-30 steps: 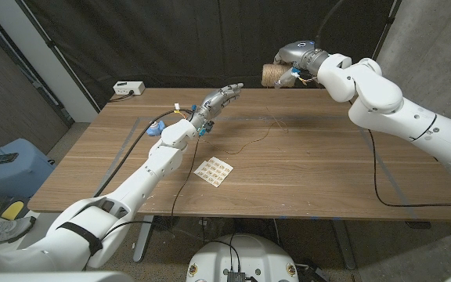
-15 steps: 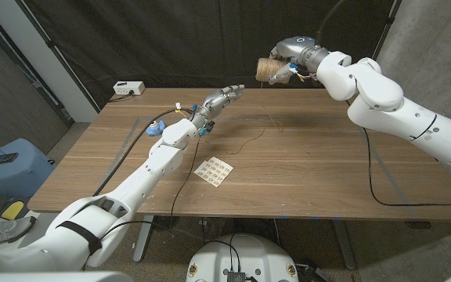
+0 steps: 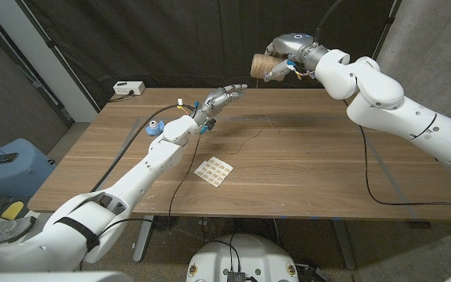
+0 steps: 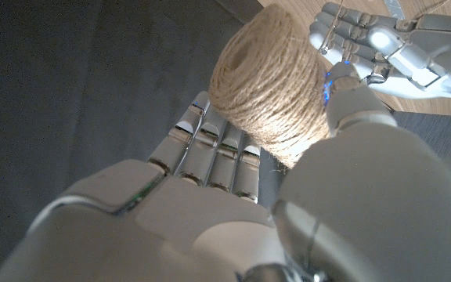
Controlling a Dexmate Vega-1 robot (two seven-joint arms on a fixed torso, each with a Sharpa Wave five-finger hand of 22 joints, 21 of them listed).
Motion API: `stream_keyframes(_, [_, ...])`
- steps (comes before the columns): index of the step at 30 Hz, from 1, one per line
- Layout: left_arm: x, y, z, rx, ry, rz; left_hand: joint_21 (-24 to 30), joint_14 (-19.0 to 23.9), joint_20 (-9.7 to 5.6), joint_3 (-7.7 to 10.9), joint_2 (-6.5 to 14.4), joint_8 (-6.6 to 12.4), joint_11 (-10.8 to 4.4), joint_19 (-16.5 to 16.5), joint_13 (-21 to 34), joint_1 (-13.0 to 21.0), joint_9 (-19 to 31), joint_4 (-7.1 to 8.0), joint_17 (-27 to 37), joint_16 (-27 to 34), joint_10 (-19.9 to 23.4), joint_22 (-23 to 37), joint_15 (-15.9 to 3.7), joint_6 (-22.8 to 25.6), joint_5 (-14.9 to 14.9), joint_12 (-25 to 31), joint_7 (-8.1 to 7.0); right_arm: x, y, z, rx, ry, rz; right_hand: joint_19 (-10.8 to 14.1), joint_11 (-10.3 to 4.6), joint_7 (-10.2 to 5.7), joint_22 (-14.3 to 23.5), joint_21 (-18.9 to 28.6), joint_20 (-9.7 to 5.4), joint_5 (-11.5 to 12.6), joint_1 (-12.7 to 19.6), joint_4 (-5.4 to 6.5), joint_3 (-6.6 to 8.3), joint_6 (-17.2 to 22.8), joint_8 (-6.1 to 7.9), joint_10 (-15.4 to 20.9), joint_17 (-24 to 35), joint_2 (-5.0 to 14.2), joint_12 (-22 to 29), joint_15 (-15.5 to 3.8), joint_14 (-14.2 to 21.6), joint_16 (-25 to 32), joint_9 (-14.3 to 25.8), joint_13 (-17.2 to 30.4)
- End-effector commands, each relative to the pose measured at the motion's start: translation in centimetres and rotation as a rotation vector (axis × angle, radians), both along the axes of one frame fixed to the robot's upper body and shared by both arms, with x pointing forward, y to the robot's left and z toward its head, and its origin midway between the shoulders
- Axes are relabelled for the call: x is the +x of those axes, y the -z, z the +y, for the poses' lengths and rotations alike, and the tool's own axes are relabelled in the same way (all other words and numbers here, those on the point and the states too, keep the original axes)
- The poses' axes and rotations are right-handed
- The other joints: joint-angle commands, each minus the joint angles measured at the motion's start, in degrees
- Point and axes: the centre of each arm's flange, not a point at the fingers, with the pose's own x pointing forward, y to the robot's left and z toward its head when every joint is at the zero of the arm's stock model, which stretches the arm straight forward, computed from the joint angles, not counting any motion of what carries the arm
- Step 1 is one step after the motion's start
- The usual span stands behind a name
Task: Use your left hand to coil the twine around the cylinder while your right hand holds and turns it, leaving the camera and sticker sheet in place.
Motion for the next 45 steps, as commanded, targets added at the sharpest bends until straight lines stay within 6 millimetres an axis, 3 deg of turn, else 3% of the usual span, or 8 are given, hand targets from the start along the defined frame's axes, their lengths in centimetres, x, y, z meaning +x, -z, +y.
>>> stream_keyframes(1, [-0.1, -0.5, -0.8, 0.034, -0.01, -0.008, 0.19, 0.96, -0.05, -0.52, -0.07, 0.67, -0.31, 0.71, 0.74, 1.36, 0.2, 0.14, 0.31, 0.13, 0.9, 0.22, -0.05, 1.46, -0.25, 1.05, -0.17, -0.5, -0.3, 1.0, 0.022, -0.063, -0.005, 0.57, -2.63, -0.05, 0.15, 0.06, -0.03, 0.36, 4.29, 0.05, -0.16, 0.55, 0.11, 3.43, 0.18, 4.51, 0.34, -6.1, 0.84, 0.11, 0.25, 0.23])
stream_keyframes(8, [-0.1, -0.4, -1.1, 0.04, -0.014, -0.007, 0.22, 2.3, 0.08, -1.34, -0.39, 1.45, -0.51, 1.23, 2.13, 2.84, 0.43, 0.36, 0.4, 0.08, 2.08, 0.24, -0.16, 4.75, -0.43, 2.96, -0.17, -0.5, -0.4, 1.7, 0.022, -0.094, -0.003, 0.62, -2.65, -0.07, 0.15, 0.04, -0.06, 0.28, 4.33, 0.18, -0.42, 0.65, 0.06, 3.49, 0.6, 4.78, 0.34, -6.08, 0.79, 0.3, 0.32, 0.16])
stream_keyframes(17, [0.1, -0.5, -1.2, 0.036, -0.023, -0.006, 0.65, 7.28, -0.16, -3.58, -0.28, 3.01, -2.03, 3.69, 5.21, 5.25, 0.82, 0.82, 0.54, 0.73, 7.09, 0.32, -1.77, 11.9, -0.52, 7.93, -1.62, -0.4, -0.5, 1.9, 0.028, -0.106, -0.007, 0.67, -2.6, -0.1, 0.16, 0.02, -0.07, 0.2, 4.34, 0.27, -0.67, 0.79, 0.03, 3.52, 0.95, 4.99, 0.32, -6.1, 0.93, 0.47, 0.39, 0.08])
stream_keyframes(23, [0.2, -0.5, -1.5, 0.026, -0.031, -0.004, 0.83, 11.65, -0.31, -5.44, 0.35, 4.45, -3.58, 5.64, 7.12, 7.22, 0.67, 0.96, 0.65, 1.83, 13.68, 0.38, -3.26, 18.64, -0.24, 11.13, -2.74, -0.2, -0.8, 1.9, 0.036, -0.105, -0.012, 0.73, -2.71, -0.12, 0.16, 0.02, -0.09, 0.17, 4.46, 0.23, -0.77, 1.05, 0.06, 3.67, 1.07, 5.05, 0.4, -6.1, 1.01, 0.46, 0.44, 0.09])
stream_keyframes(27, [0.3, -0.4, -1.9, 0.017, -0.032, -0.006, 1.73, 15.58, -0.54, -6.82, 0.82, 5.47, -4.52, 8.58, 7.56, 8.59, 0.33, 0.9, 0.64, 3.24, 18.43, 0.69, -5.55, 24.4, 0.0, 11.86, -3.72, 0.0, -1.0, 1.7, 0.049, -0.109, -0.005, 0.78, -2.74, -0.17, 0.17, 0.03, -0.11, 0.17, 4.44, 0.23, -0.76, 1.14, 0.04, 3.73, 0.99, 5.01, 0.38, -6.19, 1.07, 0.32, 0.44, 0.0])
stream_keyframes(45, [0.1, -0.6, -4.7, 0.068, 0.01, -0.005, 2.19, 18.13, -1.41, -7.93, 1.79, 5.48, -4.49, 10.25, 7.66, 10.17, 0.25, 1.08, 0.63, 4.05, 21.23, 0.88, -6.04, 27.25, 0.26, 11.52, -3.62, 0.4, -1.5, 1.8, 0.053, -0.109, -0.015, 1.27, -2.87, -0.37, 0.17, 0.12, 0.09, 0.14, 4.66, 0.2, -0.91, 1.49, -0.13, 4.07, 1.14, 5.09, 0.43, -6.44, 1.36, 0.07, 0.39, -0.18])
